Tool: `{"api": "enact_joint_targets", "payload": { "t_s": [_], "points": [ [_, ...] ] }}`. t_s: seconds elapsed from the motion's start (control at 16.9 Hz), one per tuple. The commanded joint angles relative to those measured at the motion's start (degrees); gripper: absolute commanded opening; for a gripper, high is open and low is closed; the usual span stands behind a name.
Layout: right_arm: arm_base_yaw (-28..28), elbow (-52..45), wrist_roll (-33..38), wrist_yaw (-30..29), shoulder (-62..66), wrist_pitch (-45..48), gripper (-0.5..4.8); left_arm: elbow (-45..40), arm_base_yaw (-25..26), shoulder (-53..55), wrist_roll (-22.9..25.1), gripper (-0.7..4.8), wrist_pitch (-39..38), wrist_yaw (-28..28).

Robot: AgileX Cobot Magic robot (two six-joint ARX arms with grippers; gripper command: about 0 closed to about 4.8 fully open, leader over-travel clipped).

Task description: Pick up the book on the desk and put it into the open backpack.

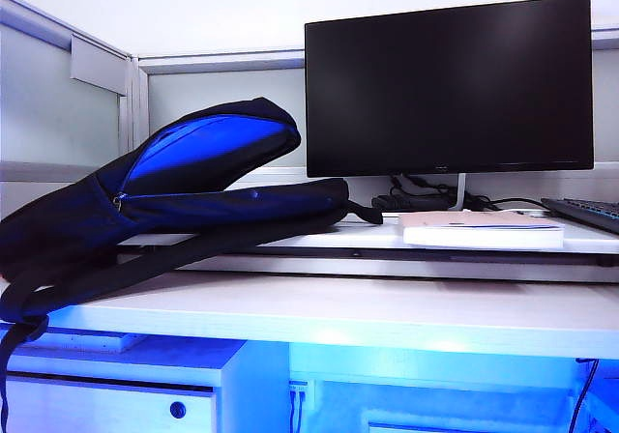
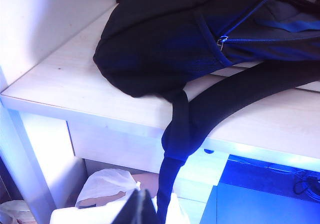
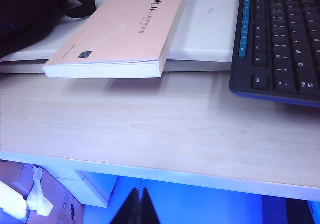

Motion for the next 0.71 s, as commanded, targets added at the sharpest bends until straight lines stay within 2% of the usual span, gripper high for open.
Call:
{"api": "enact_joint_targets", "payload": {
  "t_s": [0.06,0.12,0.36,0.47,0.53,0.65,0.71],
  "points": [
    [0.0,0.2,-0.2,-0.3,-0.2,0.2,-0.04,-0.4,0.0,0.0,0.0,-0.03,0.7,0.3],
    [0.0,0.2,-0.2,-0.3,-0.2,0.5,-0.04,-0.4,0.0,0.0,-0.4,-0.02,1.7,0.4],
    [0.0,0.3,0.4,-0.3,-0.2,2.6,-0.04,0.1,0.0,0.0,-9.5,-0.02,4.6,7.5],
    [0.0,0.3,4.1,-0.8,-0.2,5.1,0.02,0.1,0.0,0.0,-13.2,0.00,7.5,11.2],
    [0.0,0.3,5.5,-2.1,-0.2,7.0,0.03,0.1,0.0,0.0,-14.8,0.16,9.7,13.3],
    [0.0,0.3,7.5,-5.2,-0.2,12.2,0.12,0.1,0.0,0.0,-20.0,0.83,16.3,17.4],
    [0.0,0.3,8.6,-6.6,-0.2,15.2,0.33,0.1,0.0,0.0,-23.3,0.84,20.0,18.1]
  ]
}}
